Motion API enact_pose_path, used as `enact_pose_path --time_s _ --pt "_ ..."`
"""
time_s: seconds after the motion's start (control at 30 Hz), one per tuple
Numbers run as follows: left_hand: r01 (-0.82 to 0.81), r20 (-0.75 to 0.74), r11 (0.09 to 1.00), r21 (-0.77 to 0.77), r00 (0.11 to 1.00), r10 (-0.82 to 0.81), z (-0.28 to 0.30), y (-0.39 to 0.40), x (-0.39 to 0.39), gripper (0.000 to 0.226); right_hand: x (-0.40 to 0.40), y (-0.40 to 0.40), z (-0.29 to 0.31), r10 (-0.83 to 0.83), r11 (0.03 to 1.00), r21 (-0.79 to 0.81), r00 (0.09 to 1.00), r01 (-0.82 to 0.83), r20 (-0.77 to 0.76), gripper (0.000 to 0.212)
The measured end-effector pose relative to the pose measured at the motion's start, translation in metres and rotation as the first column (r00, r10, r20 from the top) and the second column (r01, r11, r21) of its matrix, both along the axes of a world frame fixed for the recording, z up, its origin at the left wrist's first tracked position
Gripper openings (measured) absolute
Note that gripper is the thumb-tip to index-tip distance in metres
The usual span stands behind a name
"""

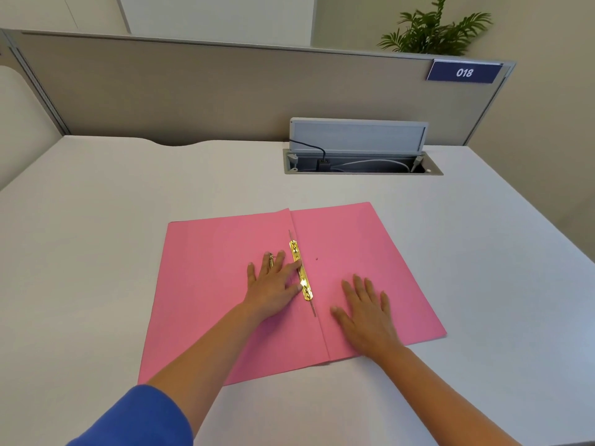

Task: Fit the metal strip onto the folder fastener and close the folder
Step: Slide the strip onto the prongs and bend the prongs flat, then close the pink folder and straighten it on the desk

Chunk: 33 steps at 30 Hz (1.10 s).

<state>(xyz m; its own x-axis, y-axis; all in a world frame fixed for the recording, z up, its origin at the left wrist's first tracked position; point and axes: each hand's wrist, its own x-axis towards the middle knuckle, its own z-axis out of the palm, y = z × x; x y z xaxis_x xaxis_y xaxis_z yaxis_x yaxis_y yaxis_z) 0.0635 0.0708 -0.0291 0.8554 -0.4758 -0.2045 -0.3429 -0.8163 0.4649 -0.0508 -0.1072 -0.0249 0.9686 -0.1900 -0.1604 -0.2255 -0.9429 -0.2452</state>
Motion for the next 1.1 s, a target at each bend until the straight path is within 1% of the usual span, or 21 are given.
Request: enact_pose_path --time_s 0.07,0.1,0.17,0.2,0.27,0.33,0.37,0.4,0.43,0.5,0.53,0.57,0.67,0.8,0.83,0.9,0.93,1.0,1.03,1.07,1.1 --pt "-0.017 -0.030 0.996 -0.083 0.999 0.015 0.004 0.002 0.000 0.055 0.000 -0.004 -0.005 0.015 0.998 -0.058 0.998 -0.018 -0.061 0.073" --pt "-0.042 -0.050 0.986 -0.163 0.998 0.034 0.006 0.004 -0.001 0.055 0.001 -0.004 -0.006 0.020 0.998 -0.058 0.998 -0.024 -0.065 0.075" --pt "-0.113 -0.070 0.932 -0.344 0.993 0.095 0.012 0.012 -0.003 0.053 0.004 -0.004 -0.006 0.020 0.998 -0.050 0.998 -0.023 -0.066 0.076" --pt "-0.155 -0.055 0.902 -0.404 0.988 0.145 0.015 0.018 -0.002 0.052 0.005 -0.004 -0.006 0.017 0.999 -0.049 0.998 -0.020 -0.065 0.077" --pt "-0.254 0.021 0.863 -0.436 0.956 0.292 0.021 0.037 0.003 0.052 0.007 -0.003 -0.006 0.007 0.999 -0.046 0.998 -0.010 -0.061 0.077" --pt "-0.398 0.109 0.834 -0.382 0.877 0.468 0.024 0.062 0.012 0.053 0.008 -0.003 -0.007 0.000 0.999 -0.040 0.998 -0.003 -0.057 0.078" --pt "-0.492 0.138 0.807 -0.328 0.820 0.556 0.025 0.076 0.016 0.054 0.010 -0.002 -0.007 -0.001 0.999 -0.034 0.998 -0.001 -0.059 0.078" --pt "-0.598 0.144 0.757 -0.264 0.751 0.644 0.025 0.090 0.019 0.055 0.011 -0.002 -0.008 -0.003 1.000 -0.030 0.998 0.001 -0.059 0.078" --pt "-0.703 0.124 0.683 -0.198 0.673 0.729 0.026 0.102 0.021 0.057 0.012 -0.001 -0.008 -0.007 1.000 -0.026 0.998 0.006 -0.059 0.078" --pt "-0.843 0.068 0.534 -0.069 0.530 0.845 0.026 0.119 0.022 0.056 0.015 0.000 -0.008 -0.014 1.000 -0.022 0.998 0.012 -0.062 0.079" --pt "-0.868 0.055 0.497 -0.020 0.495 0.867 0.027 0.123 0.022 0.055 0.017 0.000 -0.008 -0.016 1.000 -0.024 0.998 0.014 -0.064 0.079" --pt "-0.876 0.047 0.482 0.012 0.482 0.875 0.027 0.126 0.023 0.054 0.019 0.001 -0.008 -0.019 1.000 -0.024 0.998 0.017 -0.063 0.079" --pt "-0.887 -0.017 0.462 0.003 0.462 0.887 0.029 0.132 0.028 0.056 0.024 0.002 -0.006 -0.019 1.000 -0.022 0.998 0.018 -0.063 0.079" --pt "-0.901 -0.114 0.425 -0.087 0.433 0.894 0.034 0.153 0.037 0.056 0.029 0.005 -0.003 -0.023 0.999 -0.035 0.997 0.020 -0.079 0.079" --pt "-0.893 -0.151 0.428 -0.143 0.447 0.882 0.038 0.159 0.038 0.051 0.030 0.005 -0.002 -0.024 0.999 -0.036 0.996 0.021 -0.082 0.079" --pt "-0.855 -0.228 0.437 -0.280 0.501 0.835 0.052 0.167 0.041 0.027 0.032 0.006 -0.001 -0.030 0.999 -0.033 0.996 0.027 -0.081 0.079" --pt "-0.837 -0.254 0.433 -0.336 0.523 0.814 0.060 0.168 0.043 0.022 0.033 0.007 0.000 -0.035 0.999 -0.030 0.996 0.033 -0.076 0.079" --pt "-0.827 -0.313 0.397 -0.398 0.529 0.788 0.078 0.169 0.050 0.020 0.035 0.008 0.000 -0.048 0.999 -0.018 0.996 0.047 -0.068 0.079" --pt "-0.826 -0.348 0.383 -0.414 0.532 0.772 0.089 0.168 0.052 0.027 0.036 0.008 0.001 -0.055 0.998 -0.008 0.996 0.054 -0.070 0.080" --pt "-0.815 -0.387 0.387 -0.431 0.554 0.737 0.102 0.167 0.052 0.035 0.037 0.009 0.002 -0.059 0.998 0.006 0.995 0.059 -0.078 0.080" --pt "-0.790 -0.420 0.412 -0.455 0.598 0.683 0.117 0.164 0.049 0.037 0.039 0.008 0.004 -0.060 0.998 0.023 0.994 0.062 -0.089 0.080"
